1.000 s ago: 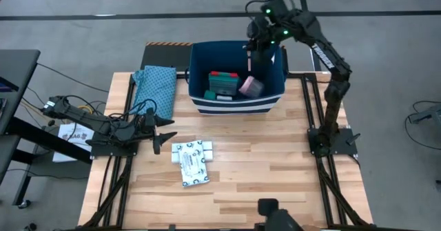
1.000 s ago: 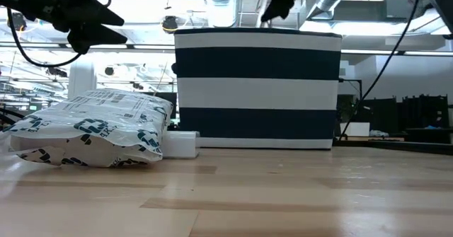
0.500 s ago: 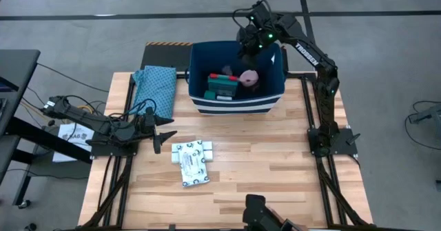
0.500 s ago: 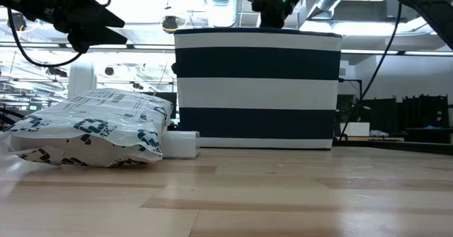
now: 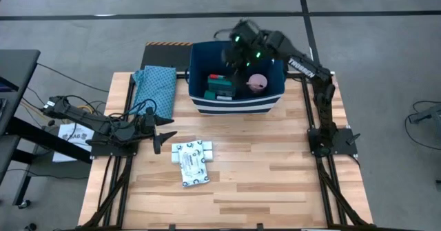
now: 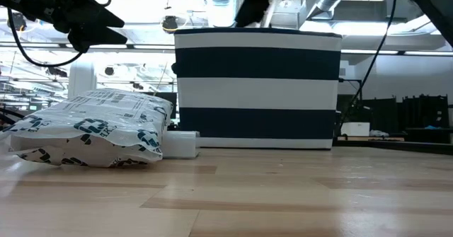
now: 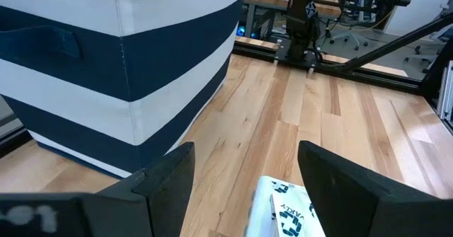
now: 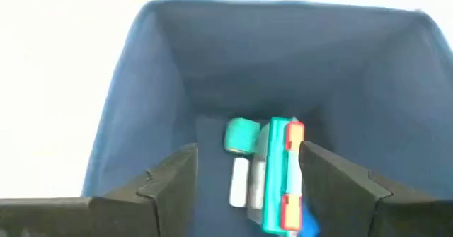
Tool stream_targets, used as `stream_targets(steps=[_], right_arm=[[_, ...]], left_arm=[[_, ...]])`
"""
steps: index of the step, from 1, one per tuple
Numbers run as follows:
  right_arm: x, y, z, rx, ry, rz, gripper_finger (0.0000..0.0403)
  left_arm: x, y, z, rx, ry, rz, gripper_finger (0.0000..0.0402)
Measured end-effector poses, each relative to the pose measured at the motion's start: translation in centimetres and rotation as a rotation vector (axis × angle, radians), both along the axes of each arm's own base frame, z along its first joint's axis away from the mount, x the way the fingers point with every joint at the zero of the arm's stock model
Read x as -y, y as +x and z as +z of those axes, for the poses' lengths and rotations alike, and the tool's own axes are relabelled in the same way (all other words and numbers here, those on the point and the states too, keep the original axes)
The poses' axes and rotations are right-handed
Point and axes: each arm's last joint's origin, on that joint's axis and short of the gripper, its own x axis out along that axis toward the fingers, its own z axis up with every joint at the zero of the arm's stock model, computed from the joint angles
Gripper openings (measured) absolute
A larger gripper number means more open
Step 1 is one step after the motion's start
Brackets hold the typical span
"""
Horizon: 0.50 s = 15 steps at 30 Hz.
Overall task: Pick & place medical supplies in basket/bin
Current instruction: Put the white mailer bag into the blue bin
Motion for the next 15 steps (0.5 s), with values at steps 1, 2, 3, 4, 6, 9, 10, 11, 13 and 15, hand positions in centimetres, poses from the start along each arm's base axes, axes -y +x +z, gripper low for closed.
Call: stream_targets(steps=[1, 2, 3, 4, 6, 9, 10, 11, 13, 15], right_arm=[[-1.2, 0.6, 0.0, -0.016, -0.04, 0.012, 0.0238], [-2.4, 1.1, 0.0, -0.029, -0.077, 0.019, 0.0237], [-3.7, 1.6, 0.0, -0.038, -0.116, 0.022, 0.0235], [-4.9, 2.1, 0.0, -0.043, -0.147, 0.02, 0.0233], [-7.3, 2.9, 0.1, -0.039, -0.194, -0.003, 0.0227], [-10.5, 4.0, 0.6, 0.012, -0.249, -0.082, 0.0218], [-11.4, 4.3, 0.8, 0.042, -0.268, -0.138, 0.0215], [-12.3, 4.5, 1.0, 0.073, -0.29, -0.216, 0.0212], [-13.9, 4.7, 1.3, 0.127, -0.311, -0.391, 0.0206], [-15.2, 4.6, 1.4, 0.178, -0.292, -0.532, 0.02]], left_arm=[[0.0, 0.0, 0.0, 0.0, -0.001, -0.002, 0.0241], [0.0, 0.0, 0.0, 0.0, -0.003, -0.008, 0.0241], [0.0, 0.0, 0.0, -0.001, -0.005, -0.016, 0.0241], [0.1, 0.0, 0.0, -0.002, -0.008, -0.028, 0.0241], [0.2, 0.0, 0.0, -0.003, -0.021, -0.059, 0.0241], [0.4, 0.1, 0.0, 0.005, -0.073, -0.113, 0.0241], [0.4, 0.1, 0.0, 0.005, -0.094, -0.132, 0.0241], [0.5, 0.1, 0.0, 0.004, -0.112, -0.15, 0.0241], [0.6, 0.1, 0.0, 0.004, -0.152, -0.189, 0.0241], [0.7, 0.1, -0.1, -0.003, -0.173, -0.225, 0.0241]])
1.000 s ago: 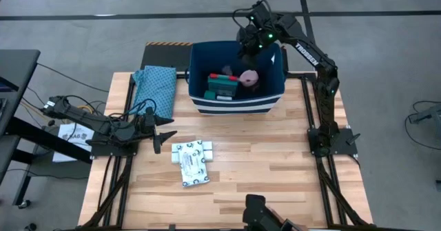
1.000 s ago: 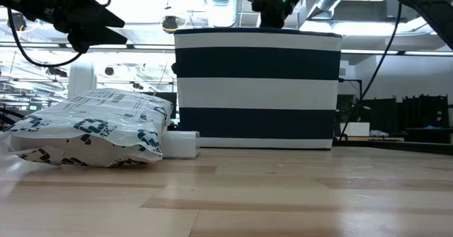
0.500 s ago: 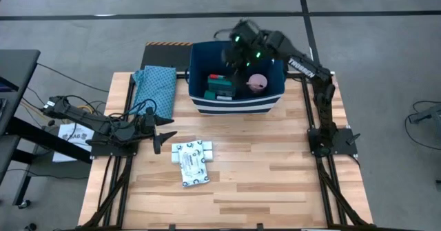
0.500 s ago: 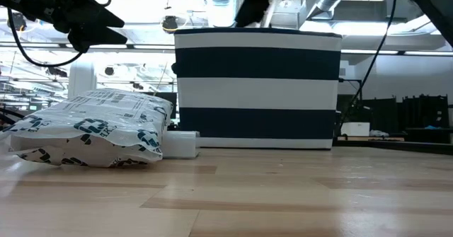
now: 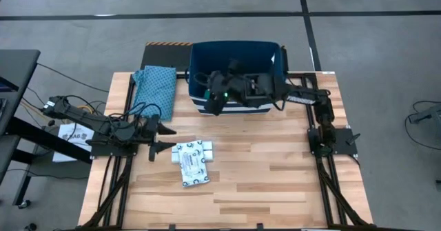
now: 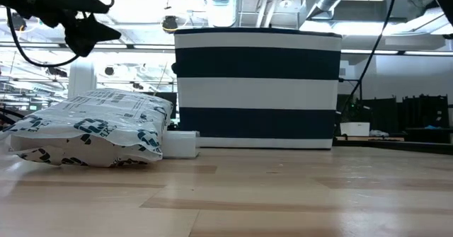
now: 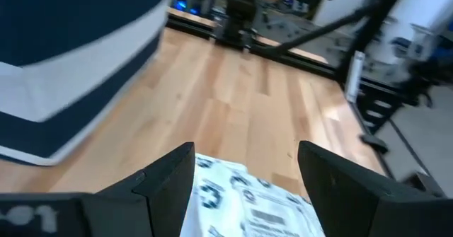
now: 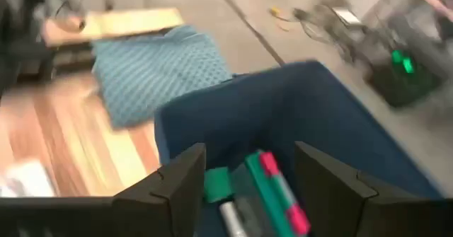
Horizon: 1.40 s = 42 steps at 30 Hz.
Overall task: Pick & place medical supplies in basket/bin
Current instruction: Put the white mailer bag into the blue bin
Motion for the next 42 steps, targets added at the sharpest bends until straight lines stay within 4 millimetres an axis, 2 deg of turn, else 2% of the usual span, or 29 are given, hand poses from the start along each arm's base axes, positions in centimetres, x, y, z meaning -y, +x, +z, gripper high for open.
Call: stream_targets(steps=[7, 13, 16, 23, 29, 35, 38, 42], right_arm=[[-4.1, -0.9, -1.4, 0.104, 0.337, -0.166, 0.0187], [-8.6, -0.2, -6.2, 0.069, 0.467, -0.268, 0.0186], [-10.8, -0.4, -8.7, 0.036, 0.492, -0.317, 0.0178], [-14.4, -0.9, -13.6, 0.09, 0.564, -0.413, 0.0159], [-15.2, -0.5, -16.1, 0.142, 0.572, -0.397, 0.0161], [-15.4, 0.9, -15.7, 0.303, 0.549, -0.356, 0.0158], [-15.5, 1.5, -15.6, 0.29, 0.571, -0.283, 0.0156], [-14.4, 2.1, -15.6, 0.245, 0.665, -0.253, 0.0162]], left_arm=[[0.2, -0.1, -0.5, -0.06, 0.003, -0.078, 0.0241], [0.3, -0.2, -0.7, -0.078, 0.005, -0.127, 0.0241], [0.4, -0.2, -0.6, -0.075, -0.018, -0.153, 0.0241], [0.3, -0.1, -0.7, -0.087, -0.092, -0.098, 0.0241], [0.4, 0.3, -1.2, -0.125, -0.225, -0.028, 0.0241], [0.6, 0.7, -1.7, -0.169, -0.241, -0.012, 0.0241], [0.7, 0.9, -1.9, -0.188, -0.306, 0.002, 0.0241], [0.8, 1.0, -2.1, -0.215, -0.478, 0.027, 0.0241]])
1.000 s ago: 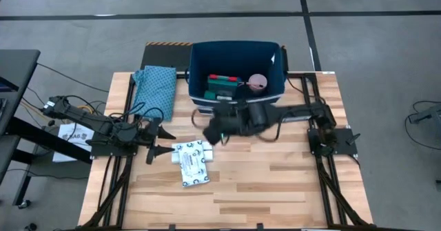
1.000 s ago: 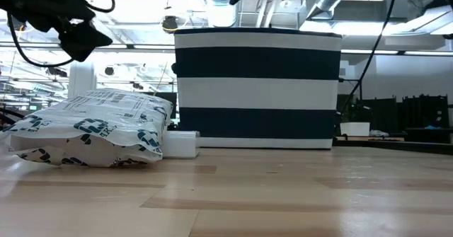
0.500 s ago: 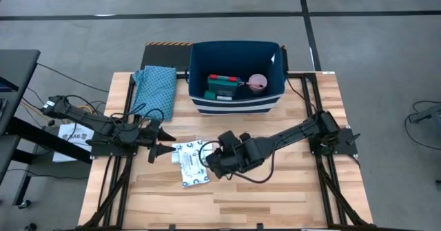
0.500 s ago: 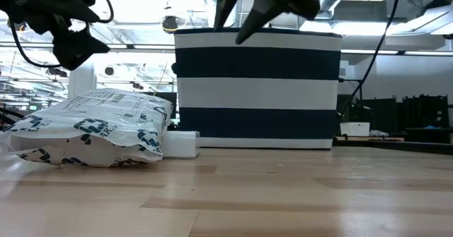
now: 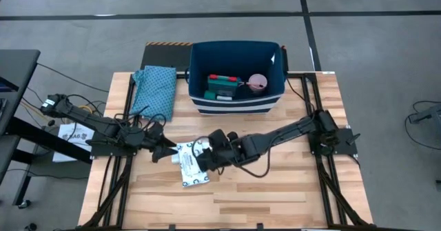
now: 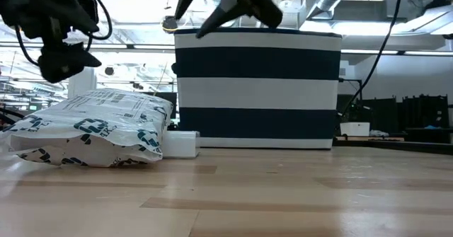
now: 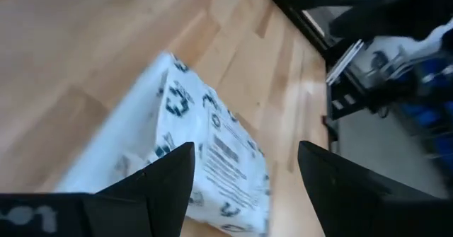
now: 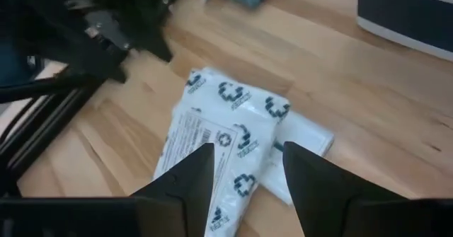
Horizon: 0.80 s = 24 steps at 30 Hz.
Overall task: Pick & place medical supplies in basket/bin
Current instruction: Put the white mailer bag into the blue bin
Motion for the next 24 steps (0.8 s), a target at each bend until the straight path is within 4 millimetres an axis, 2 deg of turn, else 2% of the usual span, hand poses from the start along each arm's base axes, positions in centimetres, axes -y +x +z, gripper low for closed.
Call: stream_targets(steps=[8, 12, 18, 21, 24], right_arm=[[2.1, 0.7, -0.2, -0.068, 0.042, 0.126, 0.0211], [2.6, 1.3, -2.0, -0.165, 0.021, 0.235, 0.0221], [1.6, 2.0, -3.5, -0.207, -0.088, 0.414, 0.0207], [0.9, 1.9, -3.5, -0.214, -0.117, 0.52, 0.0197], [0.4, 1.7, -3.0, -0.194, -0.103, 0.553, 0.019]], left_arm=[[0.4, 0.2, 1.2, 0.1, -0.111, -0.078, 0.0241], [0.5, 0.2, 1.5, 0.134, -0.103, -0.115, 0.0241], [0.5, 0.1, 1.5, 0.141, -0.067, -0.137, 0.0241], [0.5, 0.1, 1.4, 0.134, -0.046, -0.183, 0.0241], [0.6, 0.0, 1.2, 0.121, -0.018, -0.211, 0.0241]])
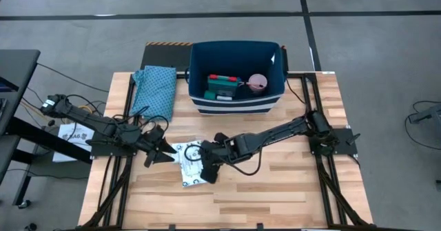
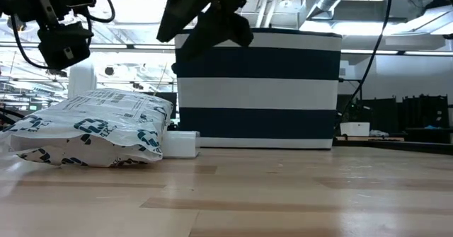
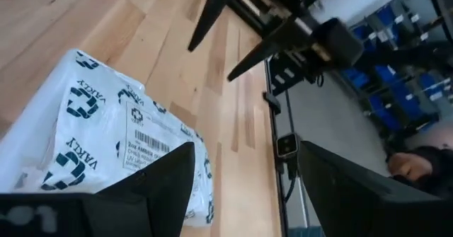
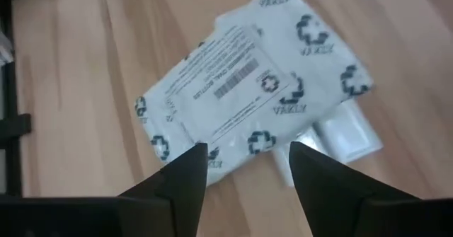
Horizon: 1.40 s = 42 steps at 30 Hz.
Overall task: Pick & place medical supplies in basket/bin
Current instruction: Put the white mailer bag into the blue bin
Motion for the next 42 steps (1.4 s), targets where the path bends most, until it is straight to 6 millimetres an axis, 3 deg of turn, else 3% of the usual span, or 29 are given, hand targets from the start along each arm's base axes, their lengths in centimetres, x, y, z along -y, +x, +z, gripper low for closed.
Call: stream_targets(steps=[10, 15, 18, 27, 42], right_arm=[[-2.1, -0.6, -0.1, -0.007, 0.031, 0.028, 0.019], [-2.0, -0.7, -0.2, -0.004, 0.001, -0.029, 0.0185], [-2.0, -0.9, -0.3, -0.016, -0.002, -0.076, 0.0155], [-2.5, -1.0, -0.3, -0.01, 0.007, -0.082, 0.001], [-3.7, -1.2, -0.1, 0.024, 0.014, -0.062, 0.0001]], left_arm=[[-1.2, 0.3, -0.4, -0.037, 0.024, -0.034, 0.0241], [-2.0, 0.5, -0.4, -0.02, 0.069, -0.013, 0.0241], [-2.3, 0.5, -0.4, -0.009, 0.102, 0.017, 0.0241], [-2.8, 0.9, 0.5, 0.087, 0.163, 0.171, 0.0241], [-3.6, 1.0, 1.1, 0.064, 0.092, 0.045, 0.0243]])
